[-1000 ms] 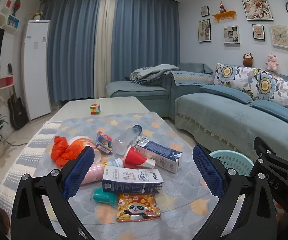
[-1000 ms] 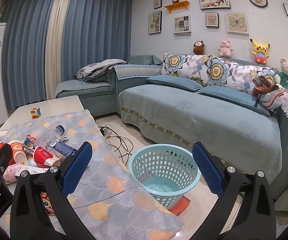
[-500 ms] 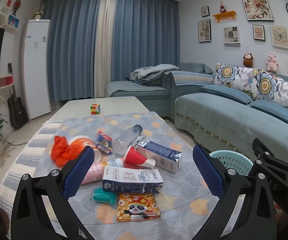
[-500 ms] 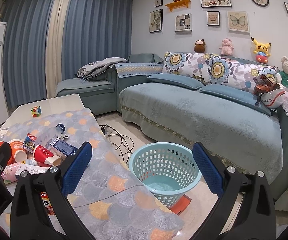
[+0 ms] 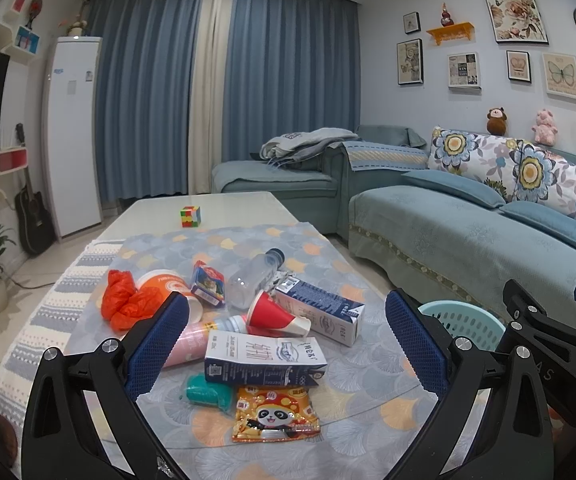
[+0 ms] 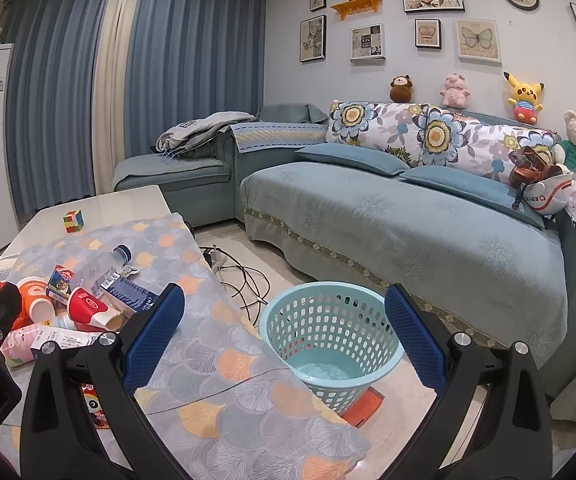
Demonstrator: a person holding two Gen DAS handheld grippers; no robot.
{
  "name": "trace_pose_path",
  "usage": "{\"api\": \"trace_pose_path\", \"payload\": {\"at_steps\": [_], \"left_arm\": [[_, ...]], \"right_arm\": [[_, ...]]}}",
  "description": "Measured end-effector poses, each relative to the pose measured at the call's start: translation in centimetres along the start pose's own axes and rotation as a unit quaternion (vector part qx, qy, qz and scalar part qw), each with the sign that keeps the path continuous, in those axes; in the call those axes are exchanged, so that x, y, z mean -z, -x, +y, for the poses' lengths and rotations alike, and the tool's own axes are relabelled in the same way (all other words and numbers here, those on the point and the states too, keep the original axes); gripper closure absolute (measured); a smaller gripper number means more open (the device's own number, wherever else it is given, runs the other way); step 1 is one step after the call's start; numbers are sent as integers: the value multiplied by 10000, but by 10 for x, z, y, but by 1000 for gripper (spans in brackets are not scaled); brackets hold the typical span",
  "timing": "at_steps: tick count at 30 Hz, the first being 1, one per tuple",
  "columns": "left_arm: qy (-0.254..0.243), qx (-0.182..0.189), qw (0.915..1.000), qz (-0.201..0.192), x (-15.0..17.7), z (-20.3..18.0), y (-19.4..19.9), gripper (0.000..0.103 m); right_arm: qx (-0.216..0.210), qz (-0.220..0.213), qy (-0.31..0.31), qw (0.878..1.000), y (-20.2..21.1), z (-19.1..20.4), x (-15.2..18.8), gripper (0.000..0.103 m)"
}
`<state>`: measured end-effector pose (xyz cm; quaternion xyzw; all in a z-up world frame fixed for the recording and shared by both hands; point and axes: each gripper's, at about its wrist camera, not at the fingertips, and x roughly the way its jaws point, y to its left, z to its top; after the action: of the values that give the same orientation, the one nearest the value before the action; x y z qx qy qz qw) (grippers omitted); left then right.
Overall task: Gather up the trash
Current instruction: 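Grasp the pink drink bottle with the left tool while the right tool grasps the blue milk carton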
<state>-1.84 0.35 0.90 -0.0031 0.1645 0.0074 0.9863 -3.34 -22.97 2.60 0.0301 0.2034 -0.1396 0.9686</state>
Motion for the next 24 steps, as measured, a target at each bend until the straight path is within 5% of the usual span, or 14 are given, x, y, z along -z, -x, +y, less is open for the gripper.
{"api": "trace_pose_path", "payload": {"at_steps": [10, 16, 24], "left_arm": [[1059, -199, 9939, 251, -11, 77, 2, 8], [1164, -445, 9910, 491, -11, 125, 4, 9], [777, -223, 9908, 1082, 5, 156, -28, 16]], "right_arm": [[-45, 188, 168, 9997, -10, 6, -2, 16], [-1067, 670, 558, 9905, -34, 30, -5, 53], [-1973, 975, 1076, 9695, -74, 66, -12, 54]]}}
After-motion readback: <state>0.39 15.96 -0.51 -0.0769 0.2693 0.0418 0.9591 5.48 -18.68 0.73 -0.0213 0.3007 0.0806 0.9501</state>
